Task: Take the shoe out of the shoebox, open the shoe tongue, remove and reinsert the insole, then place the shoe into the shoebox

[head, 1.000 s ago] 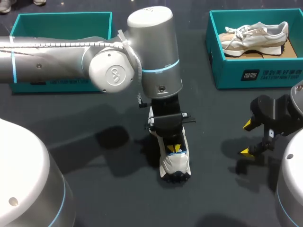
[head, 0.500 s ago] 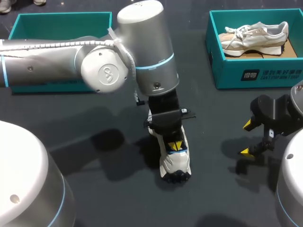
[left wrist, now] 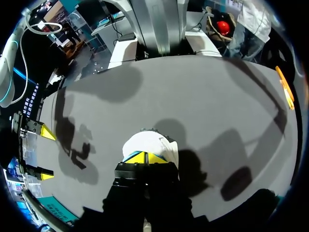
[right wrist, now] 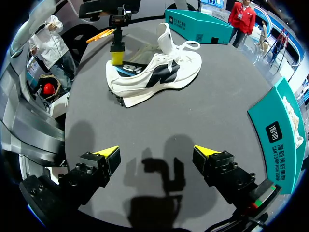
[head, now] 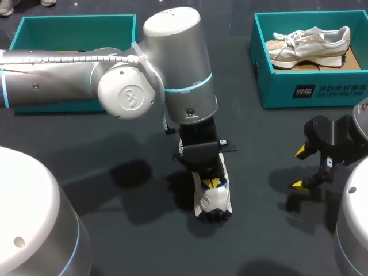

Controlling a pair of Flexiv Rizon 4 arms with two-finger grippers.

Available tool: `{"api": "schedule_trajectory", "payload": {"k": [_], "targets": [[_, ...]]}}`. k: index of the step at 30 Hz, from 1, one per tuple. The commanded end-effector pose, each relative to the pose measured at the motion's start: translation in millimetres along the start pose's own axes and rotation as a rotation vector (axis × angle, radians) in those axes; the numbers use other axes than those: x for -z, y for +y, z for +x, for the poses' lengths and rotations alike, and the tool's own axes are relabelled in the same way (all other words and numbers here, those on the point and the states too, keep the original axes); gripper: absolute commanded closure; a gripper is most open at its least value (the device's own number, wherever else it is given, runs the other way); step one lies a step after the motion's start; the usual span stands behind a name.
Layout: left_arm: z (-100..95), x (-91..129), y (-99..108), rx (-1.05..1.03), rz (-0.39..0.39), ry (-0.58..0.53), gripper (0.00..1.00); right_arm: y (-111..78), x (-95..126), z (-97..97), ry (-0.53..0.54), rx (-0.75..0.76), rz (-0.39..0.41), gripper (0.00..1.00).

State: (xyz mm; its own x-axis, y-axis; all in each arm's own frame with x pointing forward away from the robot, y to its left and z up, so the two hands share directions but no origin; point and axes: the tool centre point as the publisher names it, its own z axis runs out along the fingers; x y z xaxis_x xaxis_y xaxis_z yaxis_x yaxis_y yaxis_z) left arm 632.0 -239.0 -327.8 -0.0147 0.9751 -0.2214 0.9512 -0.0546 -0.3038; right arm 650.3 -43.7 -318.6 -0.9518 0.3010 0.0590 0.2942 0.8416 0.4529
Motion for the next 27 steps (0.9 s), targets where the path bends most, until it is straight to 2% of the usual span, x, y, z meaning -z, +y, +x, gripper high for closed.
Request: {"api": "schedule_trajectory", "payload": {"k": [1, 12, 21, 27], "targets": [[-5.7, -17.8, 3.9, 0.008, -0.004, 0.015, 1.0, -0.4, 0.8, 2.1, -0.003, 0.0, 0.002, 0.0], [1.9, -45.4, 18.0, 0.061, -0.027, 0.058, 1.0, -0.4, 0.8, 2.1, -0.003, 0.0, 0.002, 0.0], [-0.8, -15.0, 21.1, 0.069, -0.045, -0.029, 1.0, -0.4, 0.8, 2.1, -0.003, 0.0, 0.002, 0.0], [-9.9, -23.0, 19.4, 0.057, -0.047, -0.034, 1.0, -0.4, 0.8, 2.1, -0.003, 0.0, 0.002, 0.0]]}}
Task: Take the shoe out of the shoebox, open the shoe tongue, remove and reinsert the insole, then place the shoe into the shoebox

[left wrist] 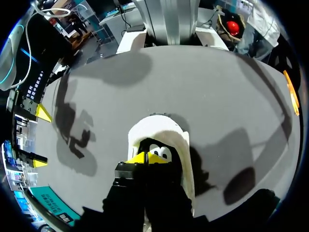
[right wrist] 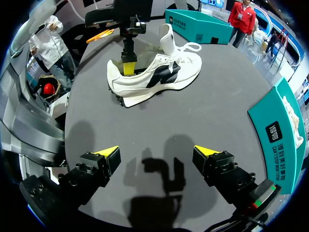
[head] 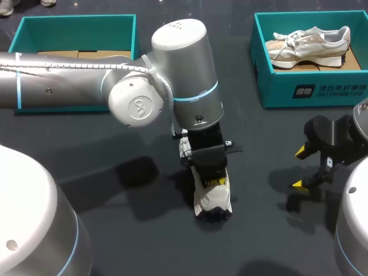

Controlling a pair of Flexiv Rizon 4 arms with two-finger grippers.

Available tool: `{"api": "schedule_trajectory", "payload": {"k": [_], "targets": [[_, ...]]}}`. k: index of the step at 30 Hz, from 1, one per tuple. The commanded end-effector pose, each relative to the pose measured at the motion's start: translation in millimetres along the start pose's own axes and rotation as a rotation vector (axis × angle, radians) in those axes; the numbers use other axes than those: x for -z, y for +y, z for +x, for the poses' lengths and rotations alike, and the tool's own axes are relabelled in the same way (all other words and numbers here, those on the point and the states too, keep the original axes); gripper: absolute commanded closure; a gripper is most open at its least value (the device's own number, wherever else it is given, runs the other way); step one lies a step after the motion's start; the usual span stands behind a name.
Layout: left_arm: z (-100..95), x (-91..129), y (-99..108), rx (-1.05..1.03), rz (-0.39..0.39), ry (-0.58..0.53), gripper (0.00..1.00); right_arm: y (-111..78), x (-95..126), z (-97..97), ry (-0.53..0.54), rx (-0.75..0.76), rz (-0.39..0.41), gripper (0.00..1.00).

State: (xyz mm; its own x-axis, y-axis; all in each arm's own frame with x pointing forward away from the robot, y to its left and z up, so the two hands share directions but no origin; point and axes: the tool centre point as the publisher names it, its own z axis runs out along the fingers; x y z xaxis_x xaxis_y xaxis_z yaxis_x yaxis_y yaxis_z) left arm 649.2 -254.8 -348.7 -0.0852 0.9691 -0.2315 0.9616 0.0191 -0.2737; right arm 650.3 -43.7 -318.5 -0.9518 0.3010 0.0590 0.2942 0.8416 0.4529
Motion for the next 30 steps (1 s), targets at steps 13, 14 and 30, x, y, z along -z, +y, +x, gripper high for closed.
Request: {"api": "schedule_trajectory", "payload": {"k": [13, 14, 30], "targets": [[9.4, -54.6, 0.9, 0.0, -0.024, 0.087, 1.0, -0.4, 0.7, 2.1, -0.003, 0.0, 0.002, 0.0], [11.1, -55.4, 3.6, 0.007, -0.034, 0.09, 1.0, -0.4, 0.7, 2.1, -0.003, 0.0, 0.002, 0.0], [9.2, -12.7, 14.7, 0.003, -0.108, 0.038, 1.0, -0.4, 0.7, 2.1, -0.003, 0.0, 0.002, 0.0]]}}
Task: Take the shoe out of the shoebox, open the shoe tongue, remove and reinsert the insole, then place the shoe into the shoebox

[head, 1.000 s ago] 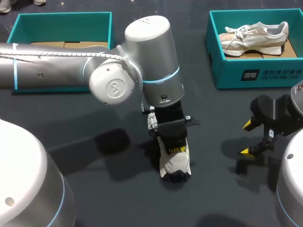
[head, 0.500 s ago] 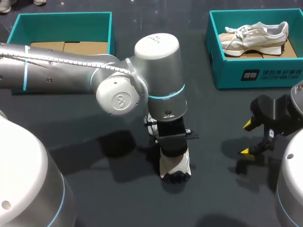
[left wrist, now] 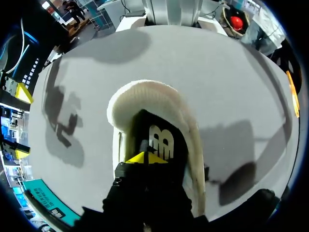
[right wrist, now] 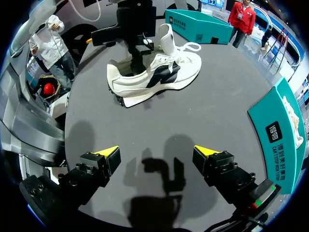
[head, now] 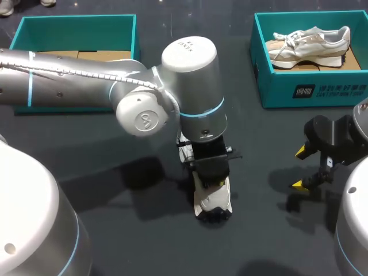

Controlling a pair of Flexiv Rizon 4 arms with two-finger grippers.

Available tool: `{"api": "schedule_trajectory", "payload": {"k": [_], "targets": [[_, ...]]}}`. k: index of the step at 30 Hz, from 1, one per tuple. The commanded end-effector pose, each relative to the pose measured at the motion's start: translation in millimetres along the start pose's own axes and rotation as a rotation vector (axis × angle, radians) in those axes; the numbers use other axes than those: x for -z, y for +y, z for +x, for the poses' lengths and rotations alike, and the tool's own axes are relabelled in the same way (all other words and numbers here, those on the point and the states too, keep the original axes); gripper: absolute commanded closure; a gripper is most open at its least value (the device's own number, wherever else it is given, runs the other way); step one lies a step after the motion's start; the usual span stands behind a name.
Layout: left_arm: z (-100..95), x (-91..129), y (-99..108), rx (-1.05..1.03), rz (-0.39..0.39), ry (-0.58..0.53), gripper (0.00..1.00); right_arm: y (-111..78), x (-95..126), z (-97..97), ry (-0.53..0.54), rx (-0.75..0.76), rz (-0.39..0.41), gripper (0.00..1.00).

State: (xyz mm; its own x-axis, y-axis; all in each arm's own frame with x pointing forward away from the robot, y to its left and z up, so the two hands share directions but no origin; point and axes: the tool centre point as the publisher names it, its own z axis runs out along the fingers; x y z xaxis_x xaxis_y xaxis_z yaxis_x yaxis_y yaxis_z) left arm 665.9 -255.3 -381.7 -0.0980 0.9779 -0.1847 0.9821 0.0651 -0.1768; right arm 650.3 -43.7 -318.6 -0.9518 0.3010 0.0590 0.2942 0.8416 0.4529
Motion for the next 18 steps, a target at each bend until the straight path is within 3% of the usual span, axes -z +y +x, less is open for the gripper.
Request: {"api": "schedule_trajectory", "payload": {"k": [1, 10, 18], "targets": [[2.0, 14.7, -12.1, -0.029, 0.0, -0.005, 1.0, -0.3, 0.7, 2.0, -0.003, 0.0, 0.002, 0.0], [-6.3, -18.5, -32.2, -0.078, 0.064, 0.062, 1.0, -0.3, 0.7, 2.0, -0.003, 0.0, 0.002, 0.0], [6.3, -38.3, -14.5, -0.054, 0.042, 0.114, 1.0, -0.3, 0.7, 2.0, -0.003, 0.0, 0.002, 0.0]]}}
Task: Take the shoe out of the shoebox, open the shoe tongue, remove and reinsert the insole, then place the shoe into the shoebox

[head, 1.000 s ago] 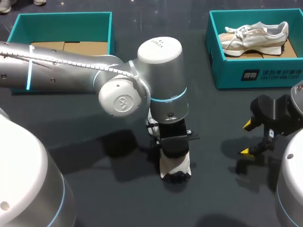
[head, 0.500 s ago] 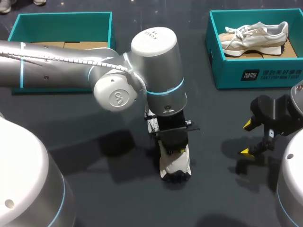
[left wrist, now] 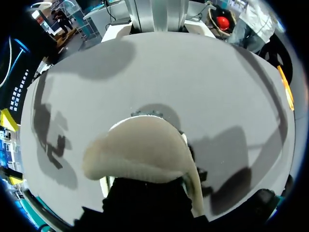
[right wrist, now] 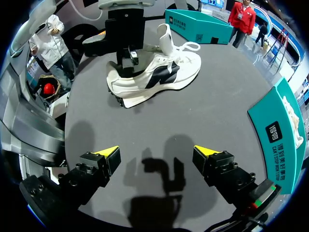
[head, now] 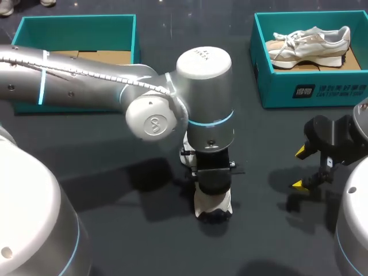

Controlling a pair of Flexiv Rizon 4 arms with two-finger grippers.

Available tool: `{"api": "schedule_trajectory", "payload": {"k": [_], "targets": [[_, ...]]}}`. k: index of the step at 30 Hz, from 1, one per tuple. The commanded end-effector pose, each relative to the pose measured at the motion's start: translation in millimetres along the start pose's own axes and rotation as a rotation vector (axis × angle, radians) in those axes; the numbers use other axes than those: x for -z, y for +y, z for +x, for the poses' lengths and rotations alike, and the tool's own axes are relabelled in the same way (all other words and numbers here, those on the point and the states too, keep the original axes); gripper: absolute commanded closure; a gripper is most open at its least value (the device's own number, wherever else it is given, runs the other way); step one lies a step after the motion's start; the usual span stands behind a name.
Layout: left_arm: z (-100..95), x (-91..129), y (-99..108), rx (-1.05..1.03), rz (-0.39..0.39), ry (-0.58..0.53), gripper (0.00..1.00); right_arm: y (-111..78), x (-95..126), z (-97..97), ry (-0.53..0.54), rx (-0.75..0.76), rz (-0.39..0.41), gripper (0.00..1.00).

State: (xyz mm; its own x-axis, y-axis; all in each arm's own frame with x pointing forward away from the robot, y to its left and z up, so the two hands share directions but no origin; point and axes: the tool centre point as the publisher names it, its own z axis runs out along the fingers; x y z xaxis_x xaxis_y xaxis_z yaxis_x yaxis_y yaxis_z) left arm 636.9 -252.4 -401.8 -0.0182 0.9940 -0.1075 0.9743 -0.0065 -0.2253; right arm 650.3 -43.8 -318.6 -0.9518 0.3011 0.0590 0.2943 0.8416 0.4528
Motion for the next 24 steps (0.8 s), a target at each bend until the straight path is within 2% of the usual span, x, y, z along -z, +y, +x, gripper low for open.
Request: {"api": "schedule_trajectory", "payload": {"k": [1, 7, 12, 15, 20, 24], "targets": [[-1.9, -11.6, 15.3, 0.018, -0.023, 0.02, 1.0, -0.3, 0.7, 2.1, -0.003, 0.0, 0.002, 0.0], [4.7, 14.1, 31.4, 0.049, -0.068, -0.023, 1.0, -0.3, 0.7, 2.1, -0.003, 0.0, 0.002, 0.0], [1.9, 28.1, 29.1, 0.037, -0.079, -0.053, 1.0, -0.3, 0.7, 2.1, -0.003, 0.0, 0.002, 0.0], [-2.0, 26.2, 26.4, 0.031, -0.082, -0.057, 1.0, -0.3, 0.7, 2.1, -0.003, 0.0, 0.002, 0.0], [-5.9, 10.0, 27.8, 0.02, -0.085, -0.025, 1.0, -0.3, 0.7, 2.1, -0.003, 0.0, 0.002, 0.0], [-4.3, -0.1, 32.0, 0.024, -0.12, 0.011, 1.0, -0.3, 0.7, 2.1, -0.003, 0.0, 0.002, 0.0]]}}
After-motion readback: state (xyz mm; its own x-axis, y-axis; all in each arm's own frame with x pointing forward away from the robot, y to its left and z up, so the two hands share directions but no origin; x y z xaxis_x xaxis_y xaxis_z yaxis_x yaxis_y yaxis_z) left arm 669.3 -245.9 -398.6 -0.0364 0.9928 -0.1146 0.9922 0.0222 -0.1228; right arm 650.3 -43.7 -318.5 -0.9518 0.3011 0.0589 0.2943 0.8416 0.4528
